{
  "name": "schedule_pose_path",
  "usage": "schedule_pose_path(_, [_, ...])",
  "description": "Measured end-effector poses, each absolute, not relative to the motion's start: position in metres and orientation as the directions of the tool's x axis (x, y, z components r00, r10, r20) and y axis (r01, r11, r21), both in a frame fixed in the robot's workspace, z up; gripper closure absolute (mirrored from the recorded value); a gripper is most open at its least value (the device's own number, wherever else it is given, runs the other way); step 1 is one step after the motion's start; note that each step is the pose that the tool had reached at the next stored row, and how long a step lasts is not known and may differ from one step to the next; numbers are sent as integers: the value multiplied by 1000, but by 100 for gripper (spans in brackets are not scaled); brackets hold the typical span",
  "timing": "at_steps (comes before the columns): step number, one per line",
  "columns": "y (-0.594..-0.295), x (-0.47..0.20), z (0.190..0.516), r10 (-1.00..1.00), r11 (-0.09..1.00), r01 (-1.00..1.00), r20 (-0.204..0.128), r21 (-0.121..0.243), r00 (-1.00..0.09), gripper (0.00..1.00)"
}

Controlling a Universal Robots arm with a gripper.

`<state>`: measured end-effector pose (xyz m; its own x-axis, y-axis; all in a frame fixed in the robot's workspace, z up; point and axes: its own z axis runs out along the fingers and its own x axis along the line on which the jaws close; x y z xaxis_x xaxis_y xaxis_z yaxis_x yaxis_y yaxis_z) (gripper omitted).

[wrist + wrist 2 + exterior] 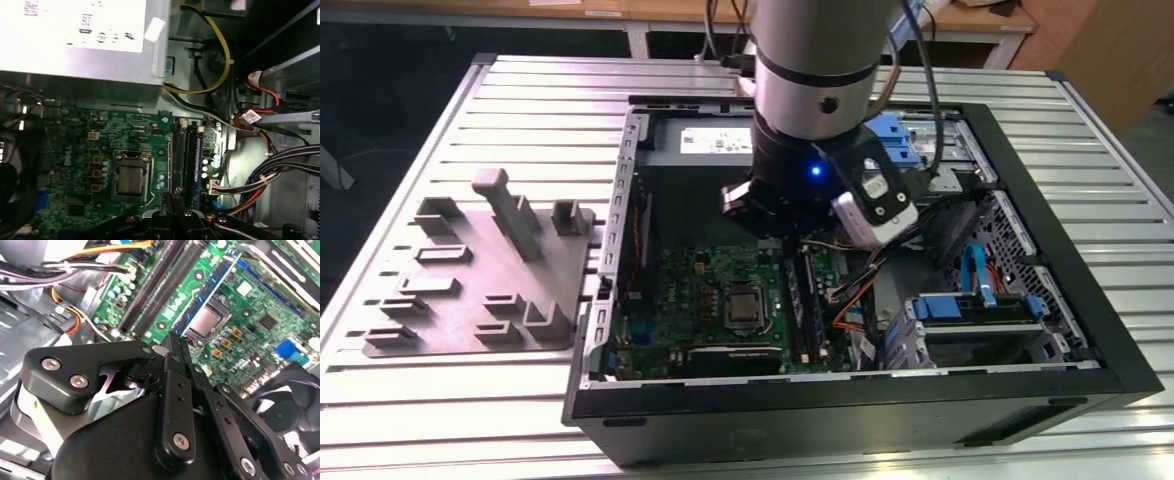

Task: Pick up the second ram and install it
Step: 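Insert the second ram into the second slot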

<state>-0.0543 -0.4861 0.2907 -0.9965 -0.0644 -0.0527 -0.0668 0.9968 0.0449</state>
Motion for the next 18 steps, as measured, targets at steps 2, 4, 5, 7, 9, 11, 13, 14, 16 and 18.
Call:
schedule_pose_path(2, [-486, -49, 289, -64, 997, -67, -51, 45, -997, 89])
schedule_pose_path(4, [-487, -47, 288, -62, 997, -65, -51, 45, -997, 89])
schedule_pose_path(5, [-487, -47, 287, -57, 997, -60, -51, 45, -997, 89])
schedule_pose_path(7, [-487, -47, 285, -36, 998, -38, -51, 45, -998, 89])
schedule_pose_path(9, [-487, -47, 283, -18, 999, -20, -51, 45, -999, 89])
schedule_pose_path(11, [-487, -46, 280, -9, 999, -11, -51, 45, -999, 89])
schedule_pose_path(13, [-487, -45, 278, -5, 999, -7, -51, 45, -999, 89])
schedule_pose_path(14, [-487, -43, 277, -3, 999, -6, -51, 45, -999, 89])
schedule_pose_path(16, [-487, -42, 277, -3, 999, -6, -51, 45, -999, 89])
schedule_pose_path(18, [-487, -41, 276, -3, 999, -6, -51, 45, -999, 89])
